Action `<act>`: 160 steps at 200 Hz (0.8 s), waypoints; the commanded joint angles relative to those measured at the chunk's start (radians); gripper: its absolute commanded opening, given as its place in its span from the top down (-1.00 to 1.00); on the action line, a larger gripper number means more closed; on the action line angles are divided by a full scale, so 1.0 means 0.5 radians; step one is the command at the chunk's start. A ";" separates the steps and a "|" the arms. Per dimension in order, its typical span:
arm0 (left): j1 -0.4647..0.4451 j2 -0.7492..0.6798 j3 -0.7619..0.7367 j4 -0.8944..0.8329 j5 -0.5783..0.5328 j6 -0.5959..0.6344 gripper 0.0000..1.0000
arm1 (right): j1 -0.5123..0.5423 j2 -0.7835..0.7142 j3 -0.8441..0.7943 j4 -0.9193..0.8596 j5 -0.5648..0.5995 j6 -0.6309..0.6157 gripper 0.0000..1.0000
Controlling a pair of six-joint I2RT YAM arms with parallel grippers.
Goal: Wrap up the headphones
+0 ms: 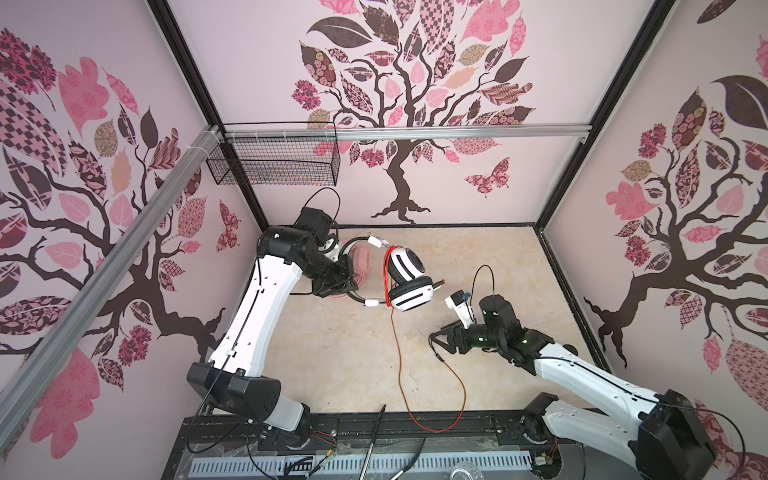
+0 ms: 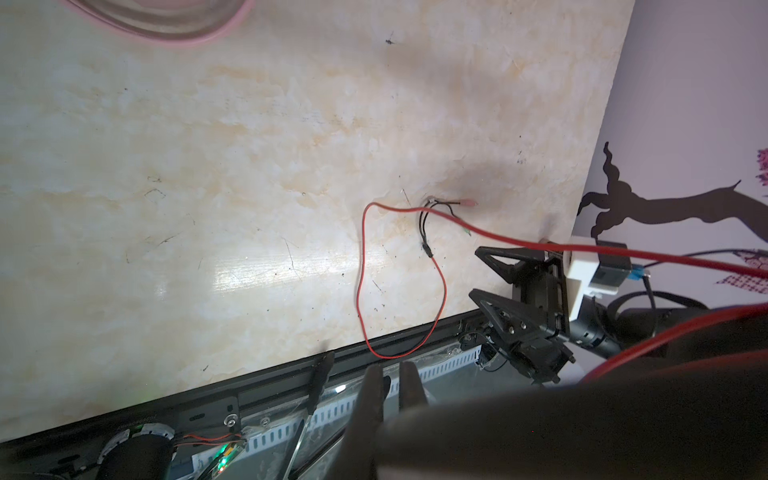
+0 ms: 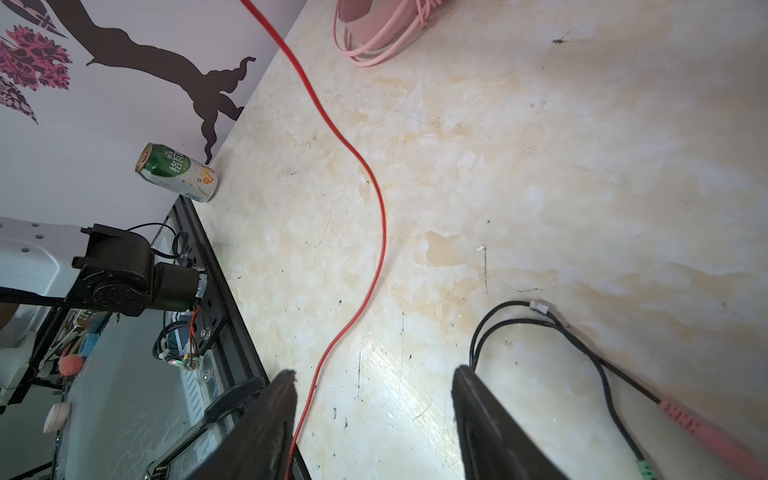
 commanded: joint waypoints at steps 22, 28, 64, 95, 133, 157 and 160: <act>0.063 0.037 -0.222 0.296 0.024 -0.128 1.00 | -0.002 -0.426 0.111 -0.205 0.196 0.132 -0.24; 0.062 0.048 -0.266 0.320 0.011 -0.138 1.00 | 0.000 -0.475 0.136 -0.246 0.259 0.177 -0.23; 0.048 0.074 -0.511 0.444 -0.065 -0.194 1.00 | 0.003 -0.502 0.372 -0.450 0.262 0.120 -0.21; -0.051 0.018 -0.714 0.532 -0.289 -0.276 1.00 | 0.085 -0.312 0.657 -0.694 0.471 -0.090 -0.30; -0.250 0.045 -0.828 0.538 -0.478 -0.292 1.00 | 0.505 0.007 0.981 -0.977 0.937 -0.375 -0.35; -0.304 0.038 -0.881 0.539 -0.505 -0.267 1.00 | 0.527 0.211 1.130 -1.165 0.986 -0.442 -0.34; -0.309 0.035 -0.893 0.546 -0.495 -0.264 1.00 | 0.530 0.226 1.138 -1.176 0.989 -0.450 -0.34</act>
